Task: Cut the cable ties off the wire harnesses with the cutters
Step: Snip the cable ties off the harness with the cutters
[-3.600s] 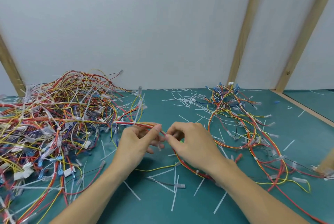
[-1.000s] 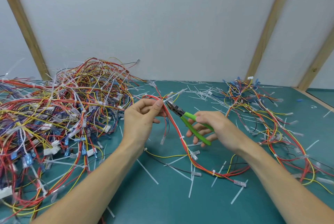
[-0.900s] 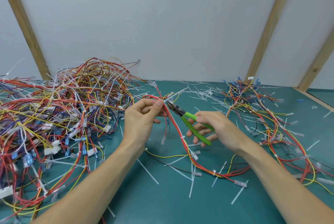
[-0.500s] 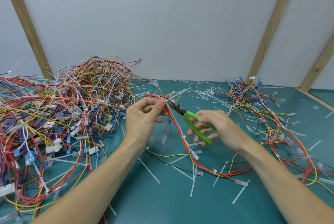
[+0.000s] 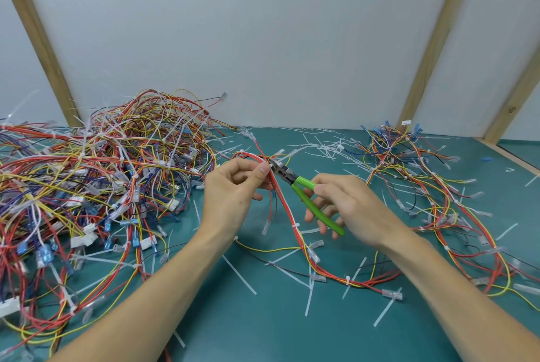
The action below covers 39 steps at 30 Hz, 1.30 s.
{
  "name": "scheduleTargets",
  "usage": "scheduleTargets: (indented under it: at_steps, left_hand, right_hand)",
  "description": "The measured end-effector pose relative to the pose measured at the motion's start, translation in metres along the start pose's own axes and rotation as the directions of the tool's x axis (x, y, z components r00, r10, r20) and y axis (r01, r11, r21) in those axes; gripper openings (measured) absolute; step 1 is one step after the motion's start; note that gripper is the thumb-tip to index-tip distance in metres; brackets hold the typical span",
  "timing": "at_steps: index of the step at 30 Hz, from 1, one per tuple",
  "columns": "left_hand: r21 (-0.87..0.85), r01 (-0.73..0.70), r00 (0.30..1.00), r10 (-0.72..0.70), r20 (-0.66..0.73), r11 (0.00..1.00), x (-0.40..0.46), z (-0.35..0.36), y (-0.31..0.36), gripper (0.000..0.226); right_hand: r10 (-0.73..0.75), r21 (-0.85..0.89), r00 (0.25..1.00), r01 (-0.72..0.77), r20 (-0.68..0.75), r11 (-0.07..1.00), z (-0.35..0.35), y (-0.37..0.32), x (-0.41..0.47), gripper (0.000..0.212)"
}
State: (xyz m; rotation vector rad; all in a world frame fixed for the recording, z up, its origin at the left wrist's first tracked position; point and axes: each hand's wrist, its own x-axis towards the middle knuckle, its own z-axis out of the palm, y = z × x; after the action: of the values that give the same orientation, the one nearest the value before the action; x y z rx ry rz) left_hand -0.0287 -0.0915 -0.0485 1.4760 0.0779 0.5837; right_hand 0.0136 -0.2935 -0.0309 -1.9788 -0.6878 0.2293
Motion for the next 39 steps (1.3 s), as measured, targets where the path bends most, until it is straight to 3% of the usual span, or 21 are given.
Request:
scheduleTargets:
  at_steps: [3,7,14,22,26,31,37,39]
  left_hand:
    - [-0.001,0.002,1.000,-0.002,-0.006,1.000,0.000,0.000,-0.001,0.009]
    - [0.000,0.005,1.000,-0.005,-0.004,1.000,0.000,0.001,-0.003,0.010]
    - [0.007,0.016,1.000,-0.016,-0.004,1.000,-0.002,0.001,-0.004,0.010]
    - [-0.020,0.054,0.998,-0.055,-0.022,0.998,0.001,0.002,-0.004,0.010]
    - [-0.089,0.079,0.996,-0.083,-0.039,0.993,0.005,-0.002,-0.004,0.008]
    - [-0.097,0.041,0.984,-0.057,-0.170,0.994,0.018,-0.016,-0.001,0.009]
    - [-0.262,0.053,0.946,-0.132,-0.296,0.964,0.026,-0.030,0.007,0.010]
    - [-0.291,0.068,0.943,-0.157,-0.295,0.954,0.026,-0.030,0.007,0.008]
  right_hand:
    - [-0.108,-0.216,0.993,0.097,-0.039,0.972,0.002,-0.001,-0.003,0.028]
    - [-0.209,-0.388,0.973,0.156,-0.097,0.908,0.003,-0.005,-0.006,0.038]
    - [-0.262,-0.491,0.957,0.171,-0.123,0.854,0.002,-0.001,-0.005,0.040]
    - [-0.269,-0.488,0.939,0.135,-0.214,0.862,0.007,0.003,-0.003,0.043]
    - [-0.213,-0.523,0.910,-0.005,-0.356,0.852,0.000,0.015,0.006,0.045]
    - [0.058,-0.640,0.925,-0.305,-0.376,0.706,-0.020,0.043,0.013,0.043]
    - [0.124,-0.750,0.944,-0.319,-0.306,0.579,-0.020,0.047,0.011,0.048]
    - [0.028,-0.737,0.958,-0.239,-0.286,0.632,-0.016,0.041,0.011,0.038]
